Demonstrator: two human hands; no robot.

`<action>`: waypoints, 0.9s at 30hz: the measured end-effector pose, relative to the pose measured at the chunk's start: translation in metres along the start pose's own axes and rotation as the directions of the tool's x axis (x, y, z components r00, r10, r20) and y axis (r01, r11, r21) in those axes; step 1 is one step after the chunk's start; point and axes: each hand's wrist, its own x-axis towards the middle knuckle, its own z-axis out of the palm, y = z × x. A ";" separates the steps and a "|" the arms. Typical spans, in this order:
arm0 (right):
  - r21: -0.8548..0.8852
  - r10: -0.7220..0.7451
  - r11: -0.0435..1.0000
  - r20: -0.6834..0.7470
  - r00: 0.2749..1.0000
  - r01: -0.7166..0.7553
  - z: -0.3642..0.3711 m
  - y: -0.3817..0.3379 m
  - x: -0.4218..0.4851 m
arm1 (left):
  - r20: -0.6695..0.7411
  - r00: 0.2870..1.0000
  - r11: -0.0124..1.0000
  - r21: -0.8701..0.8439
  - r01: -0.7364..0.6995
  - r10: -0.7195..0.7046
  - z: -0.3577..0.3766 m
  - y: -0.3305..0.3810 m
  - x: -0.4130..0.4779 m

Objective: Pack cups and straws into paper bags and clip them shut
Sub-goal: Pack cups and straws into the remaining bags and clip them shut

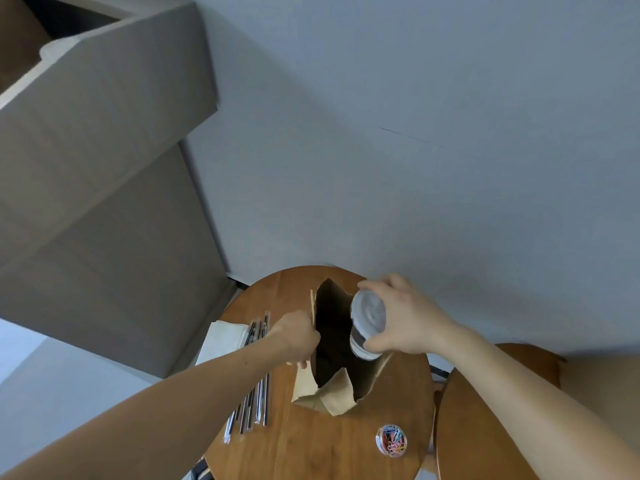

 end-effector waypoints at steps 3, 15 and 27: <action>-0.164 -0.059 0.984 0.062 0.996 0.069 0.019 -0.007 0.008 | 0.014 0.999 0.999 -0.013 -0.029 0.029 0.003 0.000 0.000; -0.286 0.266 0.943 0.337 0.903 -0.171 0.134 -0.013 0.079 | 0.025 0.991 0.991 0.008 -0.132 0.132 -0.001 -0.009 -0.008; -0.394 0.197 0.916 0.276 0.941 -0.076 0.206 -0.012 0.106 | -0.030 0.987 0.986 0.049 -0.158 0.160 -0.012 -0.016 -0.003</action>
